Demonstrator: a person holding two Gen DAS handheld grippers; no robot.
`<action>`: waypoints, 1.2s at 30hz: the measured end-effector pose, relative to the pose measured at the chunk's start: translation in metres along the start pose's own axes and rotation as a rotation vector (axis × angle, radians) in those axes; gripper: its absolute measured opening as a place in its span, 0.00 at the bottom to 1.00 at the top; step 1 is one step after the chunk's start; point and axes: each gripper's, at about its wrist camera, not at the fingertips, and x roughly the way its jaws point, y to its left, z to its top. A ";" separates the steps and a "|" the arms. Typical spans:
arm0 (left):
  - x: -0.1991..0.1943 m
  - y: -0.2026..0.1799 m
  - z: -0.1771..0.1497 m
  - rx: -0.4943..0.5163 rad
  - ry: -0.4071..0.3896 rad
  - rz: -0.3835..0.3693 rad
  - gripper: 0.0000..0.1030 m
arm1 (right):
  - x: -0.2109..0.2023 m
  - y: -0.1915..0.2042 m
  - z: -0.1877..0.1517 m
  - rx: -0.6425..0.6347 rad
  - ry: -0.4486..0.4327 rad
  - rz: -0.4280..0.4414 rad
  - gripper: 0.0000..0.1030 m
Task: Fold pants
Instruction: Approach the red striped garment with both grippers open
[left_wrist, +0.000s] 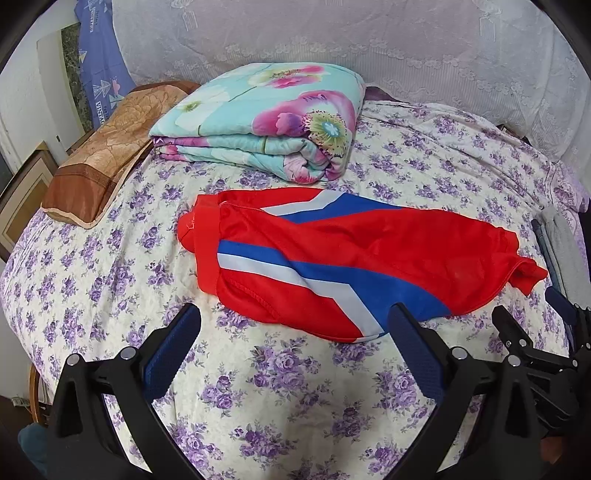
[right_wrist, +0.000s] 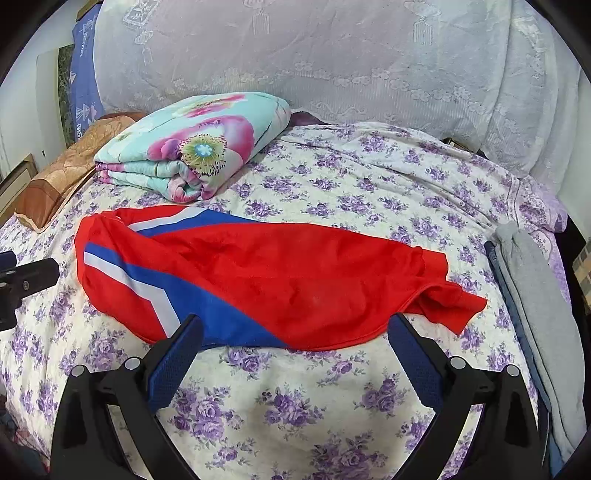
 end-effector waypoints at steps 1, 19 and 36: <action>0.000 0.000 0.000 0.000 -0.001 0.000 0.96 | -0.001 -0.001 0.000 0.001 -0.001 0.000 0.97; -0.001 0.001 0.001 -0.001 -0.007 -0.002 0.96 | 0.001 -0.002 -0.001 0.011 0.001 -0.001 0.97; 0.008 0.003 0.005 -0.007 0.007 0.000 0.96 | 0.004 -0.002 -0.001 0.009 0.000 -0.001 0.97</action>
